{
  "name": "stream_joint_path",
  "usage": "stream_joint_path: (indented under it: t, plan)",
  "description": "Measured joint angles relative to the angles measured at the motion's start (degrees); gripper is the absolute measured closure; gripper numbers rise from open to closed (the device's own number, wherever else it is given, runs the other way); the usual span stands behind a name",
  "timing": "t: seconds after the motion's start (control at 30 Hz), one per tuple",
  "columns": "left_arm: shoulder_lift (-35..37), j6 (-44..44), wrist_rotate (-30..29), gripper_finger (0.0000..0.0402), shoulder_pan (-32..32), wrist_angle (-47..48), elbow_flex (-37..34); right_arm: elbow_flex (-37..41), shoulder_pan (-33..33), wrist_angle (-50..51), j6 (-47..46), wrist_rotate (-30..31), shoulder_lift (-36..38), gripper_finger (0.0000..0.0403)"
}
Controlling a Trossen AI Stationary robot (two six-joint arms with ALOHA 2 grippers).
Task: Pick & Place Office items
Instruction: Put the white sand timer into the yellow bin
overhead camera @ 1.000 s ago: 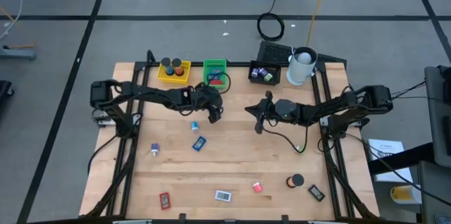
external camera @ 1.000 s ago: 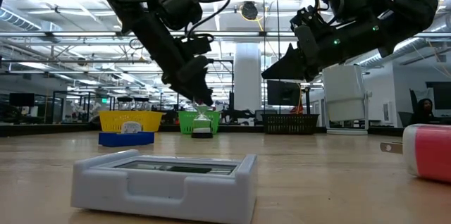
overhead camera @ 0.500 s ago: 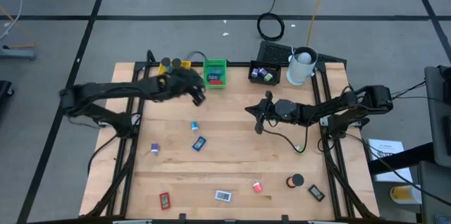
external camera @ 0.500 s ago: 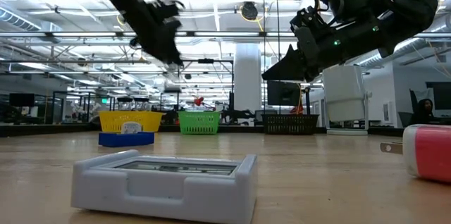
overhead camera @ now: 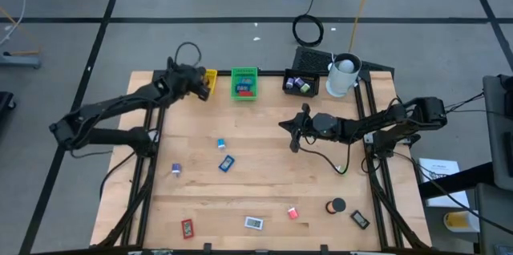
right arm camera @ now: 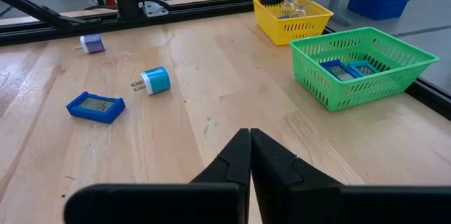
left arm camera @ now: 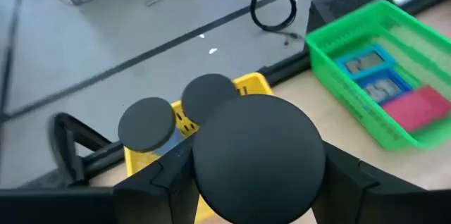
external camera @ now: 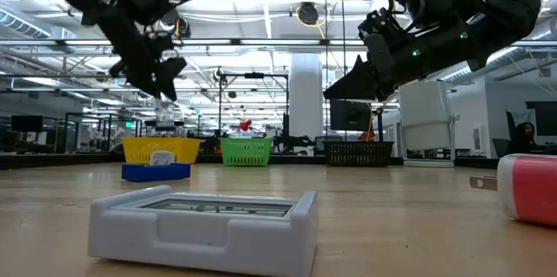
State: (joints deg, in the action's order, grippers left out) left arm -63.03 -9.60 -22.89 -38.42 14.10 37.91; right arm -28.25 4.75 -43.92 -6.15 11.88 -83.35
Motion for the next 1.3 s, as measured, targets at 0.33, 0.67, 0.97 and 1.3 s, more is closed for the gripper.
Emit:
stream_joint_path:
  t: [0.33, 0.67, 0.97, 1.3]
  plan:
    - [-0.3, 0.62, 7.27, 0.0196, -9.41, -5.55, -3.61, 0.0, 0.0, -0.02, 0.41, 0.0, 0.0, 0.0402]
    - [-6.86, 0.48, 4.78, 0.0196, -9.5, -9.8, -3.59, 0.0, -0.04, -0.02, 0.42, -0.01, 0.0, 0.0402]
    - [-8.3, 0.4, 4.8, 0.0196, -9.5, -9.19, -3.59, 0.0, -0.04, -0.02, 0.42, -0.02, 0.0, 0.0402]
    - [-10.15, -0.23, 3.46, 0.0196, -9.5, -8.45, -3.59, 0.0, -0.04, -0.02, 0.42, -0.02, 0.0, 0.0401]
